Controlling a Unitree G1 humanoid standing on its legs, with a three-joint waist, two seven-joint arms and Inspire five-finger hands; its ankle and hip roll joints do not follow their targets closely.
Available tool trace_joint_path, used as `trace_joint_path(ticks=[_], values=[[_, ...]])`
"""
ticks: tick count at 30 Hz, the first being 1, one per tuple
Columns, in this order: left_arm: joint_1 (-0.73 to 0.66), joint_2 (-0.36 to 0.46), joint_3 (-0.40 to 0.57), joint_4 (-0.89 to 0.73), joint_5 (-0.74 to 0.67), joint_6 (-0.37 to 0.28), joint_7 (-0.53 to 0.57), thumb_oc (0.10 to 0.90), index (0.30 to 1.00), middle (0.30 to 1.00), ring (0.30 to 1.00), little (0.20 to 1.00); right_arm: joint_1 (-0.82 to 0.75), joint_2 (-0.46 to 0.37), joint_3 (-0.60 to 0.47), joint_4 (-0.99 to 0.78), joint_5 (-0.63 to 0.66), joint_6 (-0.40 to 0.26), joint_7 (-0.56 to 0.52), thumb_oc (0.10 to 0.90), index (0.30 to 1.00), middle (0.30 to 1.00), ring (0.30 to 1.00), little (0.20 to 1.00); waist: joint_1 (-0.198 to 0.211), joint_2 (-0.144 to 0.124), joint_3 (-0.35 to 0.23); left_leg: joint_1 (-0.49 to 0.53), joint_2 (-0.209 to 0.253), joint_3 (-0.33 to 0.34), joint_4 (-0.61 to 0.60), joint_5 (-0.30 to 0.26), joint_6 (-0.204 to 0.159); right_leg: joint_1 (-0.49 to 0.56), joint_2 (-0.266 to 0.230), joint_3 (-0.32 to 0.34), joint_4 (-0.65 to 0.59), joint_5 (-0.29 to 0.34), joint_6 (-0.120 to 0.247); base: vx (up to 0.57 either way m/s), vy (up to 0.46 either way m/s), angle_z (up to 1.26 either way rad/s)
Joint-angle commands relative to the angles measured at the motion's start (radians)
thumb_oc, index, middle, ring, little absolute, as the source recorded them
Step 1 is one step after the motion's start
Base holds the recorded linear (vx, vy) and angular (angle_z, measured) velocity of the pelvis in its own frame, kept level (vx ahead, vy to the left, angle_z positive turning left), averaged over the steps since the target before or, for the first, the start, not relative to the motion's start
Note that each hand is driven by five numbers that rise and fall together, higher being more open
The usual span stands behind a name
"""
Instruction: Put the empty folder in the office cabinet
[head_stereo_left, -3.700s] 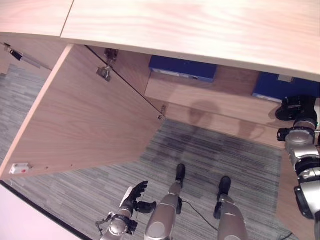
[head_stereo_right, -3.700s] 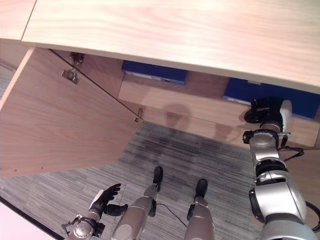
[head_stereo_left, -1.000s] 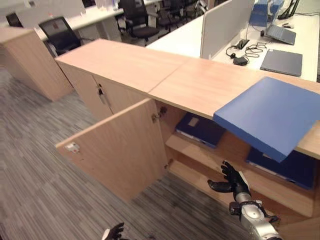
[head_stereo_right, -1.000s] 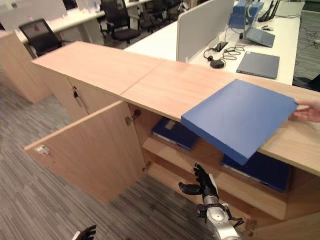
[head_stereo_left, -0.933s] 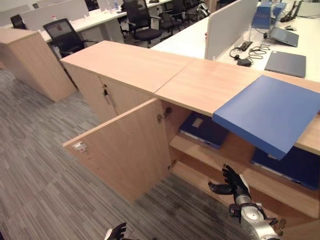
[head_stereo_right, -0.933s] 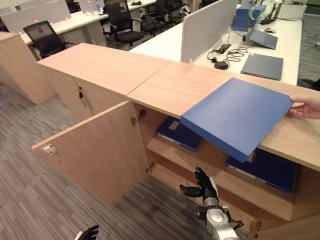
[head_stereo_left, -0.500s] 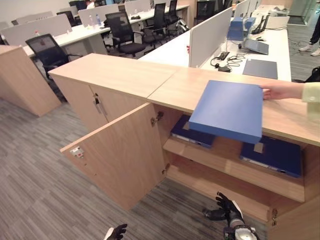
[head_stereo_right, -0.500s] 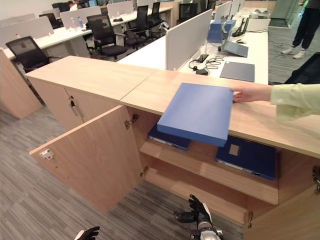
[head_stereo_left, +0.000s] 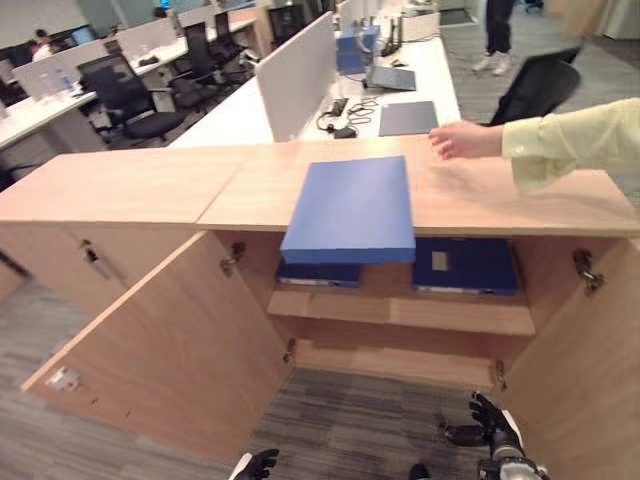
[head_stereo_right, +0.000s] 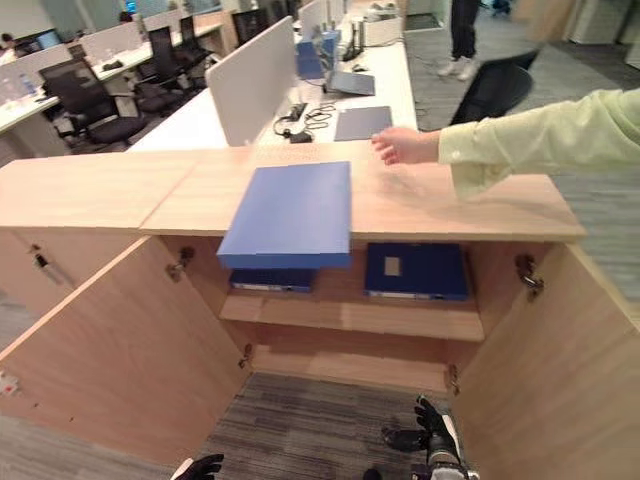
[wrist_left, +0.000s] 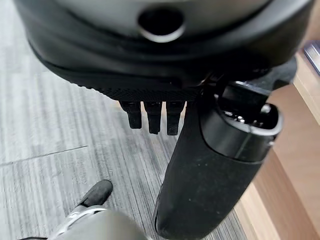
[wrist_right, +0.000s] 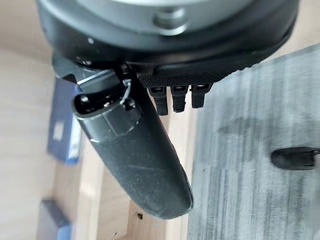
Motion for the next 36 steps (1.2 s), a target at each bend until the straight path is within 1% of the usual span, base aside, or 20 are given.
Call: trace_joint_path(ticks=[1, 3, 5, 6, 7, 8, 9, 10, 14, 16, 18, 19, 23, 25, 26, 30, 31, 32, 33, 36], values=[[-0.101, 0.053, 0.003, -0.034, -0.007, -0.042, 0.017, 0.800, 0.900, 0.900, 0.900, 0.900, -0.101, -0.007, 0.006, -0.035, -0.006, -0.074, -0.004, 0.800, 0.900, 0.900, 0.900, 0.900, 0.005, -0.095, 0.080, -0.058, 0.041, -0.097, 0.309, 0.104, -0.035, 0.040, -0.026, 0.036, 0.056, -0.110, 0.015, 0.07, -0.108, -0.24], [-0.105, 0.048, -0.004, -0.049, -0.030, -0.047, 0.029, 0.800, 0.900, 0.900, 0.900, 0.900, -0.108, -0.005, 0.016, -0.011, -0.004, -0.068, -0.007, 0.800, 0.900, 0.900, 0.900, 0.900, 0.019, -0.109, 0.083, -0.092, 0.021, -0.126, 0.313, 0.090, -0.017, 0.037, -0.028, 0.076, 0.072, -0.121, 0.018, 0.15, -0.023, -0.77], [-0.104, 0.044, -0.012, -0.061, -0.046, -0.055, 0.035, 0.800, 0.900, 0.900, 0.900, 0.900, -0.107, -0.003, 0.019, 0.004, -0.008, -0.059, -0.004, 0.800, 0.900, 0.900, 0.900, 0.900, 0.038, -0.117, 0.080, -0.120, 0.003, -0.158, 0.259, 0.063, -0.007, 0.047, -0.027, 0.107, 0.072, -0.130, 0.029, 0.18, 0.035, -1.08], [-0.104, 0.044, -0.012, -0.061, -0.046, -0.055, 0.035, 0.800, 0.900, 0.900, 0.900, 0.900, -0.107, -0.003, 0.019, 0.004, -0.008, -0.059, -0.004, 0.800, 0.900, 0.900, 0.900, 0.900, 0.041, -0.119, 0.082, -0.114, 0.001, -0.154, 0.258, 0.059, -0.006, 0.050, -0.029, 0.110, 0.073, -0.133, 0.030, 0.30, 0.051, -0.96], [-0.103, 0.039, -0.028, -0.071, -0.053, -0.059, 0.037, 0.800, 0.900, 0.900, 0.900, 0.900, -0.107, -0.001, 0.023, 0.020, -0.012, -0.059, -0.003, 0.800, 0.900, 0.900, 0.900, 0.900, 0.072, -0.121, 0.083, -0.146, -0.034, -0.217, 0.149, 0.024, 0.004, 0.075, -0.024, 0.135, 0.061, -0.144, 0.040, 0.32, 0.053, -0.86], [-0.104, 0.042, -0.034, -0.073, -0.054, -0.061, 0.044, 0.800, 0.900, 0.900, 0.900, 0.900, -0.115, -0.005, 0.030, 0.039, -0.023, -0.057, -0.007, 0.800, 0.900, 0.900, 0.900, 0.900, 0.097, -0.111, 0.083, -0.170, -0.055, -0.276, 0.087, 0.042, 0.009, 0.088, -0.009, 0.152, 0.055, -0.153, 0.041, 0.40, 0.052, -0.40], [-0.105, 0.042, -0.042, -0.076, -0.053, -0.063, 0.049, 0.800, 0.900, 0.900, 0.900, 0.900, -0.126, -0.006, 0.032, 0.047, -0.029, -0.059, -0.010, 0.800, 0.900, 0.900, 0.900, 0.900, 0.112, -0.113, 0.090, -0.172, -0.076, -0.323, 0.055, 0.045, 0.008, 0.105, -0.008, 0.161, 0.058, -0.166, 0.041, 0.24, 0.023, -0.26], [-0.104, 0.041, -0.041, -0.069, -0.050, -0.065, 0.040, 0.800, 0.900, 0.900, 0.900, 0.900, -0.133, -0.003, 0.032, 0.056, -0.029, -0.061, -0.006, 0.800, 0.900, 0.900, 0.900, 0.900, 0.116, -0.109, 0.084, -0.161, -0.082, -0.345, 0.022, 0.032, 0.009, 0.110, -0.002, 0.173, 0.059, -0.172, 0.048, 0.20, 0.014, -0.32], [-0.092, 0.050, -0.034, -0.055, -0.038, -0.064, 0.038, 0.800, 0.900, 0.900, 0.900, 0.900, -0.126, 0.008, 0.022, 0.063, -0.041, -0.055, 0.000, 0.800, 0.900, 0.900, 0.900, 0.900, 0.114, -0.108, 0.071, -0.126, -0.085, -0.332, -0.002, 0.030, 0.012, 0.124, -0.012, 0.185, 0.044, -0.166, 0.058, 0.13, 0.074, -0.63], [-0.086, 0.061, -0.025, -0.048, -0.024, -0.062, 0.036, 0.800, 0.900, 0.900, 0.900, 0.900, -0.128, 0.019, 0.029, 0.072, -0.054, -0.052, 0.010, 0.800, 0.900, 0.900, 0.900, 0.900, 0.116, -0.118, 0.056, -0.084, -0.096, -0.302, -0.042, 0.021, 0.026, 0.129, -0.029, 0.199, 0.037, -0.154, 0.074, 0.20, 0.154, -0.71], [-0.086, 0.062, -0.025, -0.048, -0.024, -0.062, 0.036, 0.800, 0.900, 0.900, 0.900, 0.900, -0.128, 0.020, 0.030, 0.072, -0.054, -0.052, 0.009, 0.800, 0.900, 0.900, 0.900, 0.900, 0.118, -0.119, 0.057, -0.081, -0.097, -0.300, -0.044, 0.022, 0.027, 0.130, -0.029, 0.201, 0.036, -0.155, 0.075, 0.09, 0.111, -0.08], [-0.086, 0.071, -0.011, -0.041, -0.026, -0.060, 0.044, 0.800, 0.900, 0.900, 0.900, 0.900, -0.131, 0.029, 0.044, 0.070, -0.075, -0.047, 0.013, 0.800, 0.900, 0.900, 0.900, 0.900, 0.125, -0.133, 0.052, -0.069, -0.108, -0.277, -0.048, 0.006, 0.040, 0.129, -0.050, 0.201, 0.036, -0.142, 0.092, 0.10, 0.170, 0.22], [-0.088, 0.083, 0.007, -0.035, -0.020, -0.056, 0.047, 0.800, 0.900, 0.900, 0.900, 0.900, -0.131, 0.042, 0.051, 0.063, -0.091, -0.038, 0.014, 0.800, 0.900, 0.900, 0.900, 0.900, 0.135, -0.144, 0.041, -0.053, -0.112, -0.258, -0.052, -0.011, 0.054, 0.125, -0.065, 0.195, 0.028, -0.125, 0.103, 0.07, 0.119, -0.13], [-0.088, 0.086, 0.014, -0.037, -0.025, -0.054, 0.049, 0.800, 0.900, 0.900, 0.900, 0.900, -0.129, 0.052, 0.055, 0.064, -0.092, -0.038, 0.015, 0.800, 0.900, 0.900, 0.900, 0.900, 0.141, -0.155, 0.039, -0.041, -0.122, -0.249, -0.055, -0.030, 0.065, 0.125, -0.075, 0.190, 0.033, -0.127, 0.114, 0.04, 0.093, -0.23], [-0.090, 0.093, 0.021, -0.036, -0.029, -0.054, 0.054, 0.800, 0.900, 0.900, 0.900, 0.900, -0.132, 0.059, 0.053, 0.071, -0.088, -0.036, 0.013, 0.800, 0.900, 0.900, 0.900, 0.900, 0.148, -0.163, 0.036, -0.034, -0.127, -0.237, -0.058, -0.039, 0.072, 0.117, -0.079, 0.183, 0.044, -0.123, 0.122, 0.02, 0.091, -0.24], [-0.092, 0.102, 0.031, -0.045, -0.041, -0.058, 0.062, 0.800, 0.900, 0.900, 0.900, 0.900, -0.139, 0.070, 0.062, 0.066, -0.092, -0.036, 0.012, 0.800, 0.900, 0.900, 0.900, 0.900, 0.162, -0.172, 0.035, -0.025, -0.131, -0.225, -0.061, -0.050, 0.082, 0.103, -0.084, 0.151, 0.076, -0.121, 0.134, 0.00, 0.063, -0.08], [-0.100, 0.111, 0.037, -0.064, -0.053, -0.064, 0.075, 0.800, 0.900, 0.900, 0.900, 0.900, -0.149, 0.080, 0.072, 0.066, -0.096, -0.036, 0.008, 0.800, 0.900, 0.900, 0.900, 0.900, 0.178, -0.176, 0.042, -0.021, -0.128, -0.214, -0.062, -0.054, 0.086, 0.080, -0.087, 0.095, 0.114, -0.109, 0.145, -0.04, 0.009, 0.00], [-0.100, 0.111, 0.037, -0.065, -0.054, -0.064, 0.074, 0.800, 0.900, 0.900, 0.900, 0.900, -0.150, 0.080, 0.072, 0.066, -0.096, -0.036, 0.008, 0.800, 0.900, 0.900, 0.900, 0.900, 0.178, -0.177, 0.042, -0.021, -0.128, -0.214, -0.062, -0.054, 0.086, 0.079, -0.087, 0.095, 0.116, -0.110, 0.145, -0.06, 0.012, -0.05], [-0.104, 0.120, 0.049, -0.096, -0.082, -0.075, 0.090, 0.800, 0.900, 0.900, 0.900, 0.900, -0.157, 0.086, 0.082, 0.064, -0.097, -0.038, 0.006, 0.800, 0.900, 0.900, 0.900, 0.900, 0.194, -0.179, 0.047, -0.018, -0.125, -0.211, -0.063, -0.053, 0.086, 0.072, -0.093, 0.033, 0.133, -0.105, 0.151, -0.03, 0.003, -0.16], [-0.111, 0.127, 0.059, -0.131, -0.104, -0.089, 0.110, 0.800, 0.900, 0.900, 0.900, 0.900, -0.148, 0.094, 0.086, 0.050, -0.095, -0.044, 0.006, 0.800, 0.900, 0.900, 0.900, 0.900, 0.199, -0.189, 0.046, -0.020, -0.127, -0.230, -0.062, -0.050, 0.085, 0.085, -0.090, 0.017, 0.118, -0.110, 0.149, -0.02, -0.019, -0.07]])
